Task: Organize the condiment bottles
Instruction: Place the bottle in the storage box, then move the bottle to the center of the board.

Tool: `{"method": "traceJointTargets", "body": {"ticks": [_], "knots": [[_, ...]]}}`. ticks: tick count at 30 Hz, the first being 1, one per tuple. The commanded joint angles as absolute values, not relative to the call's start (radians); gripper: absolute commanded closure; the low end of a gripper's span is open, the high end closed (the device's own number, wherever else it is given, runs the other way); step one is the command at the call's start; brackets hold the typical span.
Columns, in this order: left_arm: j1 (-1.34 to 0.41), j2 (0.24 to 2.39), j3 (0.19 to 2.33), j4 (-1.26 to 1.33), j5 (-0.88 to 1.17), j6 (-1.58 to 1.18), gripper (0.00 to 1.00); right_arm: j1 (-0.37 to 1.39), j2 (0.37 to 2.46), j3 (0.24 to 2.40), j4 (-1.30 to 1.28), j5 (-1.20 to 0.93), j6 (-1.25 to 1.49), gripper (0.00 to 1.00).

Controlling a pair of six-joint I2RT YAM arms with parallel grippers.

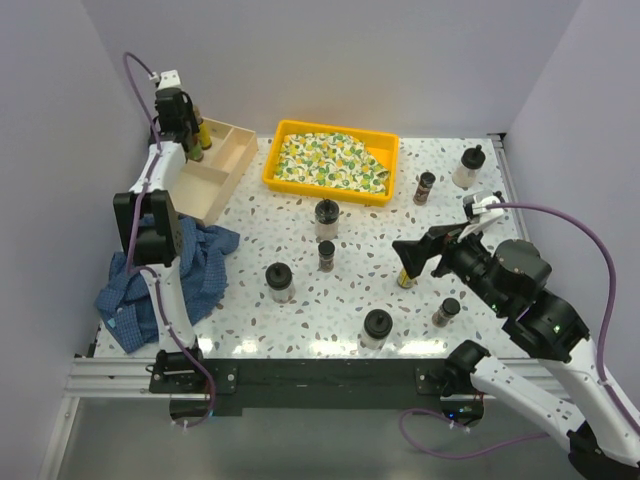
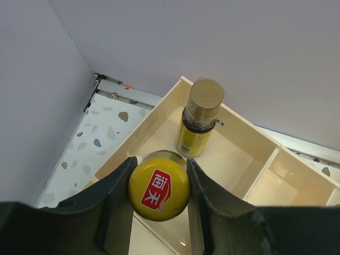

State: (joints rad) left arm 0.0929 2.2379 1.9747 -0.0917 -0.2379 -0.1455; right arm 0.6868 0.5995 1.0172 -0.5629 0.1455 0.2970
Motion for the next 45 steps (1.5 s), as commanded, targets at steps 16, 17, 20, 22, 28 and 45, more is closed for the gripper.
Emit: {"method": "traceJointTargets", "body": {"ticks": [16,17,20,22,28,45], "knots": [[0.14,2.217,2.046,0.045,-0.256,-0.149,0.22,0.687,0.617,1.065,-0.555,0.158,0.285,0.01],[0.141,2.211,2.048,0.043,-0.256,-0.147,0.16,0.687,0.612,1.063,-0.552,0.161,0.287,0.01],[0.141,2.175,2.046,0.028,-0.249,-0.15,0.1,0.689,0.606,1.049,-0.549,0.166,0.293,0.01],[0.14,2.145,2.045,0.012,-0.247,-0.156,0.07,0.689,0.607,1.048,-0.564,0.17,0.302,0.01],[0.14,2.037,2.022,-0.077,-0.224,-0.224,0.06,0.689,0.597,1.043,-0.586,0.221,0.33,0.01],[-0.248,1.54,1.496,-0.198,-0.027,-0.151,0.07,0.689,0.558,0.896,-0.603,0.209,0.331,0.01]]}}
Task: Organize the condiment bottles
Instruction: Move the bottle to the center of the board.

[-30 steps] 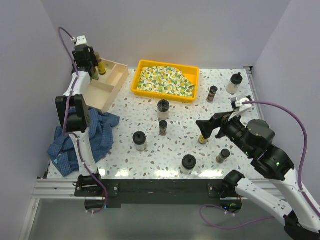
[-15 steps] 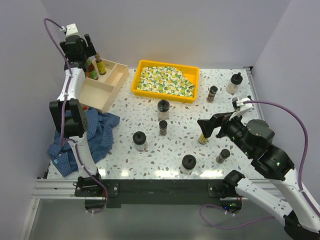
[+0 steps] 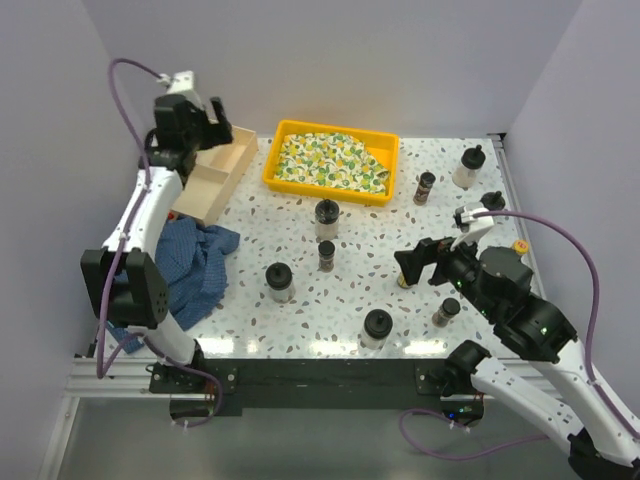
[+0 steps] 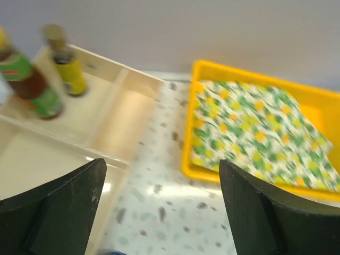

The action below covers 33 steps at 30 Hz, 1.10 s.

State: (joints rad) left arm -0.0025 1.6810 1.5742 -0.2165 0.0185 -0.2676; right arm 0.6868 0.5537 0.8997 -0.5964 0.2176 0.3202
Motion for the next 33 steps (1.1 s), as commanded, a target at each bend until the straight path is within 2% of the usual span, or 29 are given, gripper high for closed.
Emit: {"method": "traceJointTargets", "body": {"ticks": [1,4,8,14,18,25,33], "knots": [[-0.291,1.528,1.496,-0.202,-0.028,-0.131,0.07,0.687,0.566,0.897,-0.617,0.218,0.356,0.01],[-0.409,1.499,1.5,-0.238,-0.005,-0.135,0.07,0.687,0.603,0.905,-0.653,0.215,0.397,0.04],[-0.463,1.424,1.48,-0.31,0.064,-0.147,0.07,0.687,0.643,0.893,-0.683,0.312,0.442,0.19],[-0.482,1.143,1.139,-0.126,0.086,-0.196,0.05,0.687,0.799,0.9,-0.684,0.426,0.448,0.27],[-0.485,1.045,0.91,-0.028,0.087,-0.201,0.05,0.687,0.913,0.928,-0.684,0.457,0.456,0.28],[-0.508,1.072,0.971,-0.092,0.141,-0.195,0.06,0.686,1.032,0.919,-0.7,0.584,0.489,0.28],[-0.509,1.054,0.965,-0.095,0.137,-0.212,0.06,0.686,1.065,0.945,-0.693,0.578,0.474,0.28]]}}
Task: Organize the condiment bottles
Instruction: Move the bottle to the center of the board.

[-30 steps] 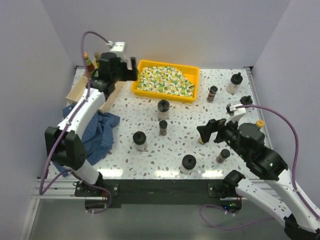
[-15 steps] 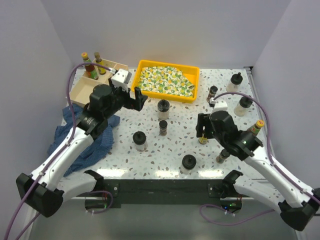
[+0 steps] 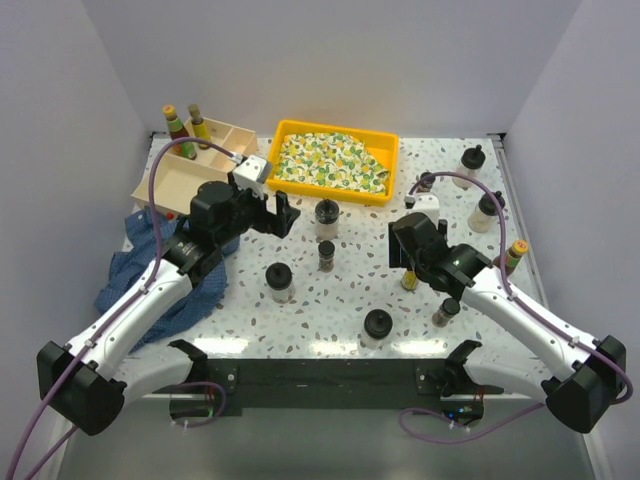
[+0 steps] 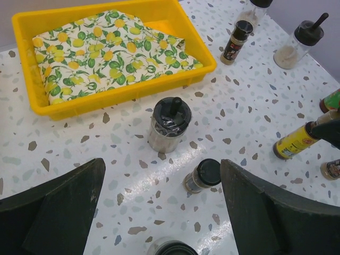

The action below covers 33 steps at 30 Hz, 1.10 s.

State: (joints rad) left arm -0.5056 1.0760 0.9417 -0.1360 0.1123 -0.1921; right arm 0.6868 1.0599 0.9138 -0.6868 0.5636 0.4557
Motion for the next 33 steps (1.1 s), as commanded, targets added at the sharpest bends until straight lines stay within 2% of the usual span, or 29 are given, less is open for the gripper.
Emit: {"method": "traceJointTargets", "body": {"ticks": [1,7,15,21,27,30,31,33], "knots": [[-0.511,1.057,0.966,-0.094,0.141,-0.213,0.06,0.687,1.065,0.953,-0.693,0.577,0.471,0.28],[-0.512,1.063,0.966,-0.097,0.146,-0.216,0.06,0.686,1.042,0.999,-0.735,0.583,0.468,0.28],[-0.512,1.062,0.973,-0.104,0.129,-0.213,0.06,0.684,1.038,0.963,-0.776,0.715,0.456,0.27],[-0.512,1.065,0.969,-0.106,0.117,-0.212,0.06,0.675,1.083,0.904,-0.71,0.7,0.469,0.33],[-0.512,1.066,0.973,-0.107,0.114,-0.207,0.07,0.666,1.098,0.87,-0.678,0.672,0.482,0.41],[-0.512,1.065,0.973,-0.11,0.11,-0.207,0.07,0.667,1.091,0.862,-0.663,0.651,0.482,0.5],[-0.514,1.063,0.973,-0.109,0.109,-0.207,0.07,0.666,1.089,0.859,-0.658,0.643,0.479,0.58],[-0.512,1.06,0.973,-0.11,0.107,-0.207,0.07,0.667,1.085,0.857,-0.638,0.631,0.469,0.65]]}}
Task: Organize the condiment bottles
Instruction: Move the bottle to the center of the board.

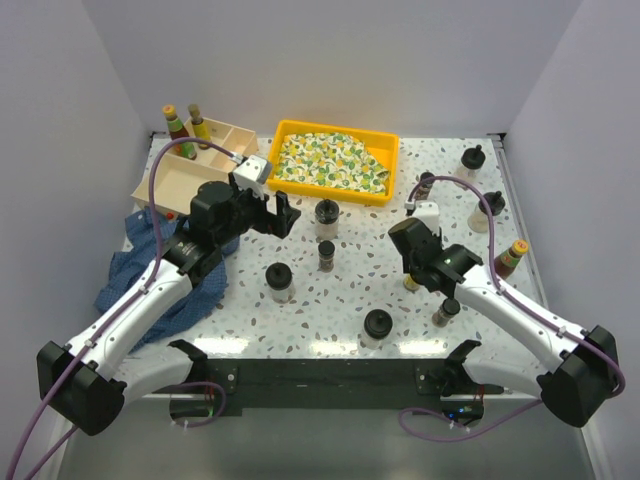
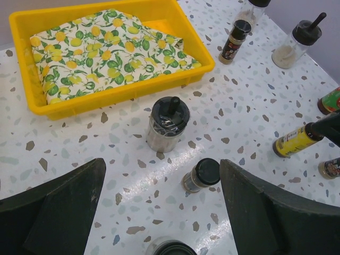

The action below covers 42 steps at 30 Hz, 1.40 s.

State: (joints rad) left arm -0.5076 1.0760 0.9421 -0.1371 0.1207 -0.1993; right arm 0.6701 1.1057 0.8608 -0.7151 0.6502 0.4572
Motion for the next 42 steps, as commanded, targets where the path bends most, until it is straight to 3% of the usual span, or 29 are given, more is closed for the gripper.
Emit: {"method": "traceJointTargets", "body": {"ticks": [1,4,6,16,24,29,34,40,42], "knots": [[-0.514,1.061,0.974,-0.112,0.109,-0.207,0.07,0.666,1.083,0.862,-0.635,0.612,0.465,0.73],[-0.514,1.058,0.974,-0.115,0.104,-0.206,0.07,0.673,1.077,0.896,-0.634,0.533,0.457,0.9],[-0.514,1.055,0.979,-0.118,0.092,-0.203,0.07,0.705,1.083,0.916,-0.632,0.503,0.46,0.93],[-0.512,1.022,0.974,-0.13,0.003,-0.204,0.08,1.027,1.19,1.022,-0.578,0.523,0.508,0.92],[-0.512,1.019,0.988,-0.16,-0.08,-0.196,0.08,1.149,1.276,1.019,-0.447,0.532,0.531,0.87],[-0.514,1.014,0.986,-0.158,-0.075,-0.193,0.08,1.189,1.318,1.034,-0.434,0.558,0.529,0.68],[-0.512,1.037,1.069,-0.247,-0.092,-0.186,0.07,1.192,1.298,1.045,-0.462,0.569,0.528,0.38],[-0.515,1.078,1.17,-0.42,0.073,-0.201,0.1,1.19,1.188,1.086,-0.529,0.572,0.514,0.06],[-0.541,1.091,1.167,-0.442,0.124,-0.218,0.12,1.19,1.12,1.068,-0.532,0.587,0.514,0.01]]}}
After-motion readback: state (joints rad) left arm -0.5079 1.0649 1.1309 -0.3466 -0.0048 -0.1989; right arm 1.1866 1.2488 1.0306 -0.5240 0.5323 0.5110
